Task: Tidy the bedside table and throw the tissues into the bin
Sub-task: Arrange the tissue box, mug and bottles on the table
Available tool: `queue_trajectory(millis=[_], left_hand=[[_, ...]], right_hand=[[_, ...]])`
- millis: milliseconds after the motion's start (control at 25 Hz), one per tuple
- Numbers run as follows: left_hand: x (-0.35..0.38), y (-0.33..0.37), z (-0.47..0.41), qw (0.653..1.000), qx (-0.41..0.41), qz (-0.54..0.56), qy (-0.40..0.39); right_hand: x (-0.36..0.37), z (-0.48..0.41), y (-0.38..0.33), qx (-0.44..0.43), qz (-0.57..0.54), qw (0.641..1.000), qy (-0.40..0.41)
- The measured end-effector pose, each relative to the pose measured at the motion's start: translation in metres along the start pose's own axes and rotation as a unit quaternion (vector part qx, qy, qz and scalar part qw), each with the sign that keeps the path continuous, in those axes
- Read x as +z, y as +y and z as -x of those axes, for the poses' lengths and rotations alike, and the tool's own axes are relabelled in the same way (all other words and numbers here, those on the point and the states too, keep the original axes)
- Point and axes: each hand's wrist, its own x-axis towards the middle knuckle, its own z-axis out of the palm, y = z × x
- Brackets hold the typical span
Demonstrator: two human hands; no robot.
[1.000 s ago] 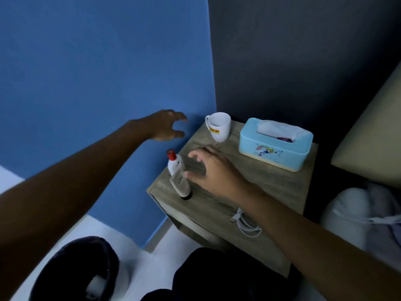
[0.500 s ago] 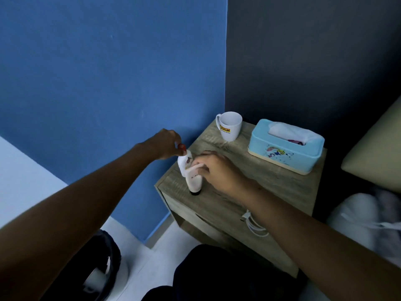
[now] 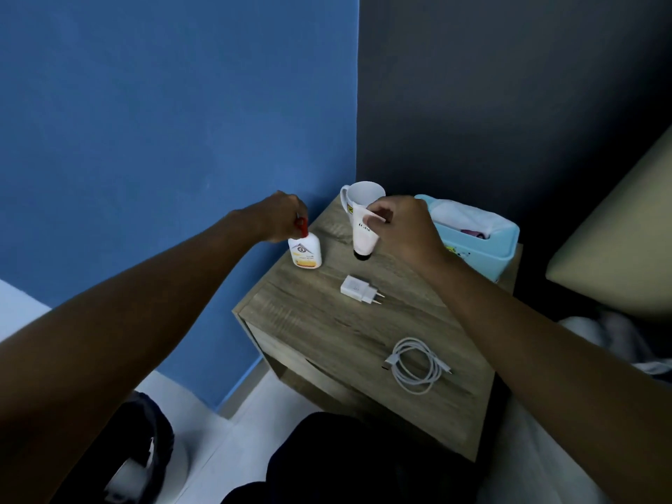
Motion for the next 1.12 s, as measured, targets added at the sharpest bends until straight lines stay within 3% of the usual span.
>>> queue_trajectory(millis=[360, 1120], left_hand=[[-0.003, 0.001, -0.030, 1.000, 0.012, -0.023, -0.001], [0.004, 0.013, -0.032, 0.999, 0.026, -0.035, 0.010]], right_hand=[[0.024, -0.002, 0.007, 0.045, 0.028, 0.999, -0.004], [0.022, 0.009, 0.009, 0.051, 0.020, 0.998, -0.006]])
